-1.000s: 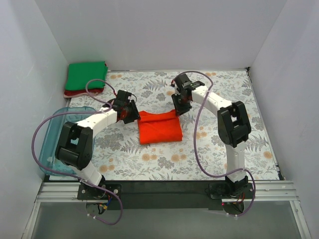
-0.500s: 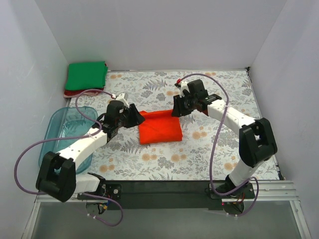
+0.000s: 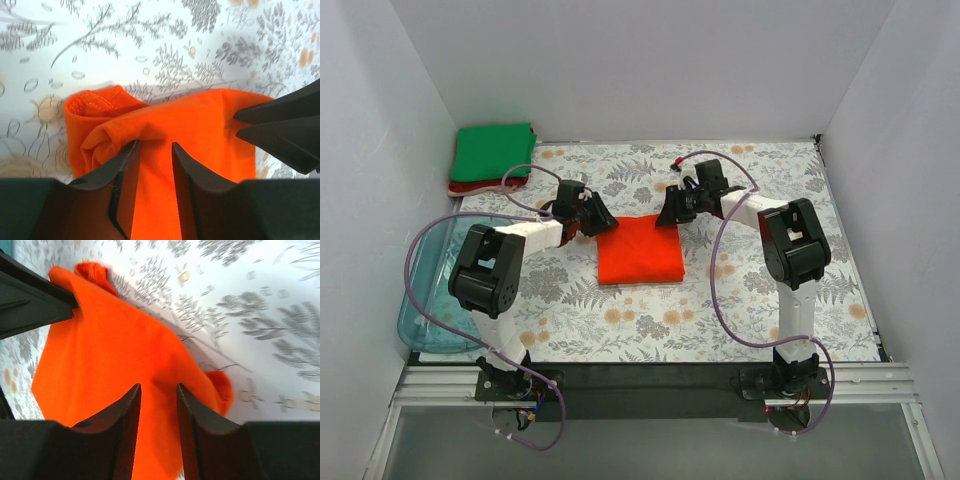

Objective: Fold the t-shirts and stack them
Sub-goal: Fold the tshirt

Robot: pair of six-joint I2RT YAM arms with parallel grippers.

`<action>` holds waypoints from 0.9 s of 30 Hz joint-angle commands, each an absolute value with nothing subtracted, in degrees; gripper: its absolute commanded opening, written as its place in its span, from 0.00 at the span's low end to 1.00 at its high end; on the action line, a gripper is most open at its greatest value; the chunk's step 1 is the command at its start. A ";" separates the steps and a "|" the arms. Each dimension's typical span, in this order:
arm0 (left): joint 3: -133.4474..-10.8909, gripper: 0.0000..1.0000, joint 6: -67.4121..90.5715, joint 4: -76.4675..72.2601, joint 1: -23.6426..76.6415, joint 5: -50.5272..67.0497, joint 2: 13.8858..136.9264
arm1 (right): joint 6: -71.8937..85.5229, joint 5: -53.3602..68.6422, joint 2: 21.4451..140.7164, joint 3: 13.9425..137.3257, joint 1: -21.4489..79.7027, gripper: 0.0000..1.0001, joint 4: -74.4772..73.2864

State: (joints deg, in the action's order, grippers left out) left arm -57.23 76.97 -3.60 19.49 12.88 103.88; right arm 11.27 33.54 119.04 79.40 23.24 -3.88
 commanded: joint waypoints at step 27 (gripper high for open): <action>-54.59 0.33 95.27 -25.75 10.90 26.19 116.37 | 36.47 51.67 131.57 75.85 13.45 0.40 28.82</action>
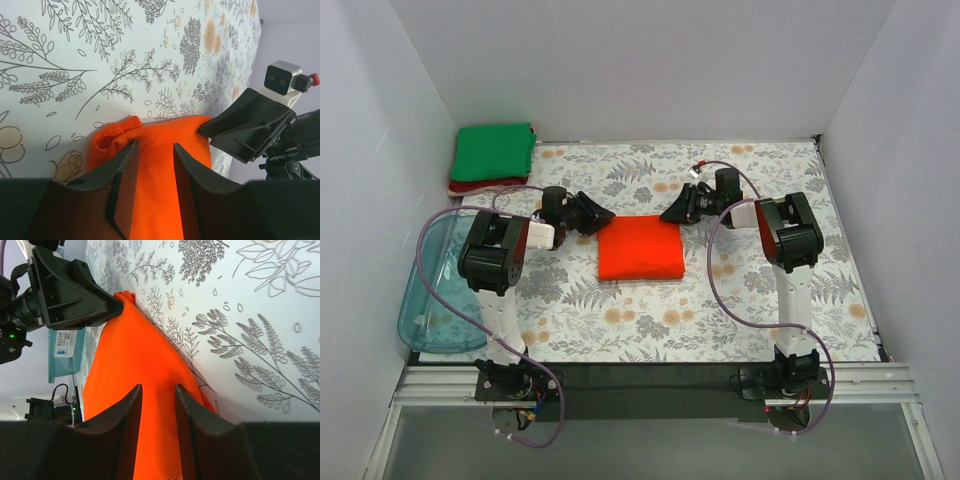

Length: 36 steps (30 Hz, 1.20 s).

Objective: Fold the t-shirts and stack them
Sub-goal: Fold the tshirt

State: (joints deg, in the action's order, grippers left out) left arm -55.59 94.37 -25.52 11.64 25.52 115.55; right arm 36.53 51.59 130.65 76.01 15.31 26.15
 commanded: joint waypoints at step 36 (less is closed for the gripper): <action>-28.03 0.25 93.70 1.54 17.93 17.77 74.29 | 30.40 57.48 104.08 41.04 17.13 0.38 30.85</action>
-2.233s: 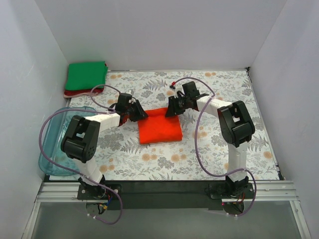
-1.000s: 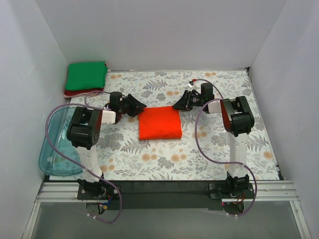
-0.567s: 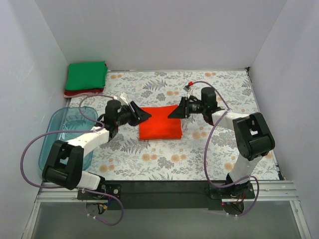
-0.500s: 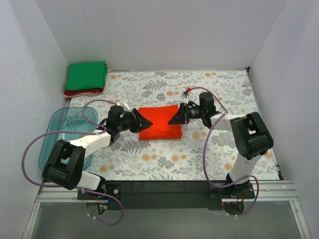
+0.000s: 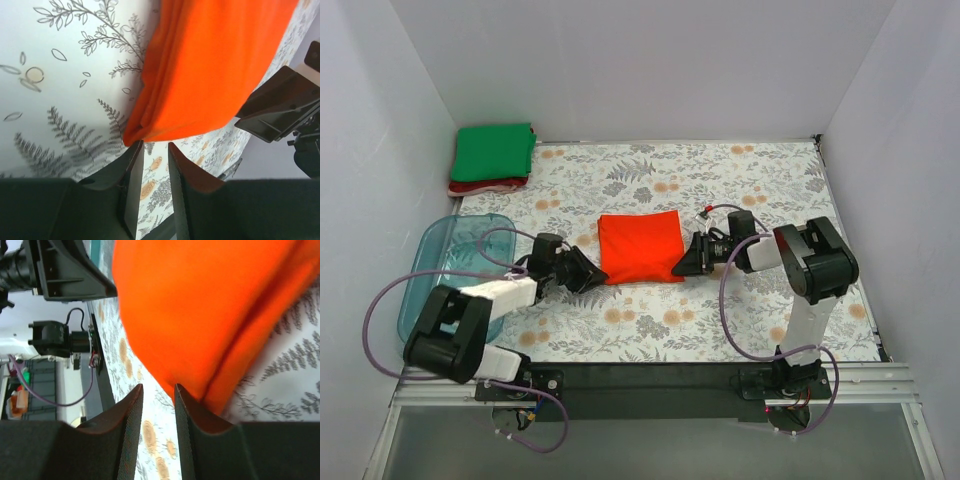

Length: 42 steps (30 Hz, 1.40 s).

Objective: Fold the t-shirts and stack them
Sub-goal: Fold the tshirt, then neatly place the folded tshirt to the corner

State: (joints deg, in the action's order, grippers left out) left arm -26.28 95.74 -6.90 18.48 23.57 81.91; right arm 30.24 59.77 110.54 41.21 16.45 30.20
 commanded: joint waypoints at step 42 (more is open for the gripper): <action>-34.89 0.98 76.81 20.21 10.82 -10.74 50.88 | 11.35 9.64 104.85 75.05 45.86 0.53 -9.65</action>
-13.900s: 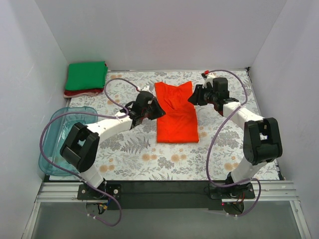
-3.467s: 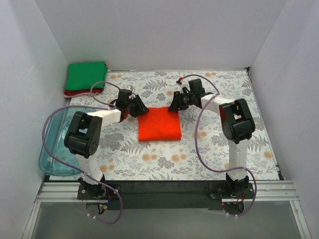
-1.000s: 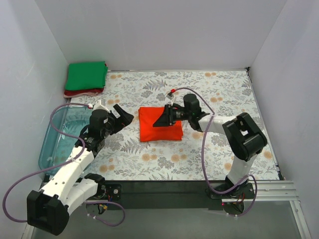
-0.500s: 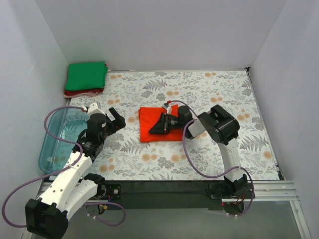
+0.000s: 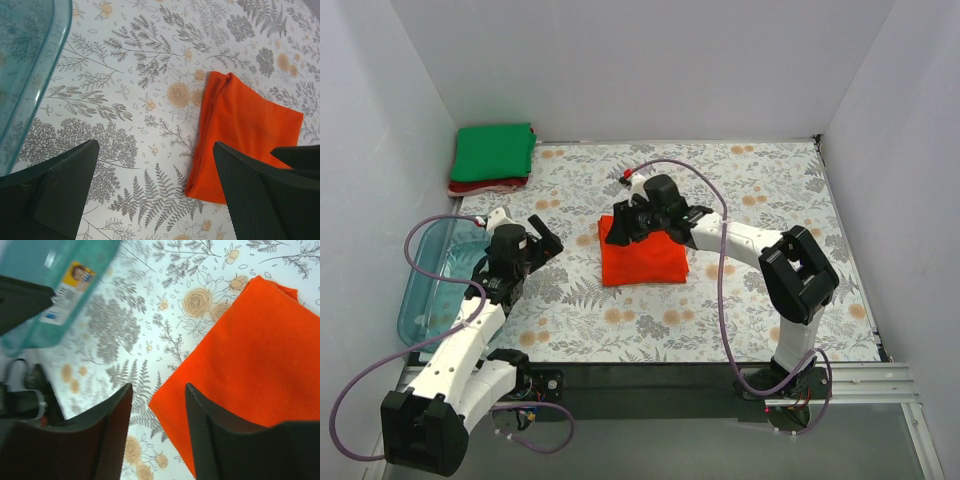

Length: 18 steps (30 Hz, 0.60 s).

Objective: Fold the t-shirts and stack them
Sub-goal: Neatly place the folded tshirt to the corner

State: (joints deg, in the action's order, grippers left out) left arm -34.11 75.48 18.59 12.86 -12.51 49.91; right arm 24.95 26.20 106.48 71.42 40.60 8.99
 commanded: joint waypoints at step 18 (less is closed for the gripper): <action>-34.37 0.98 77.96 19.51 5.62 -5.63 53.35 | -1.93 -20.73 119.35 86.75 64.51 0.67 -18.72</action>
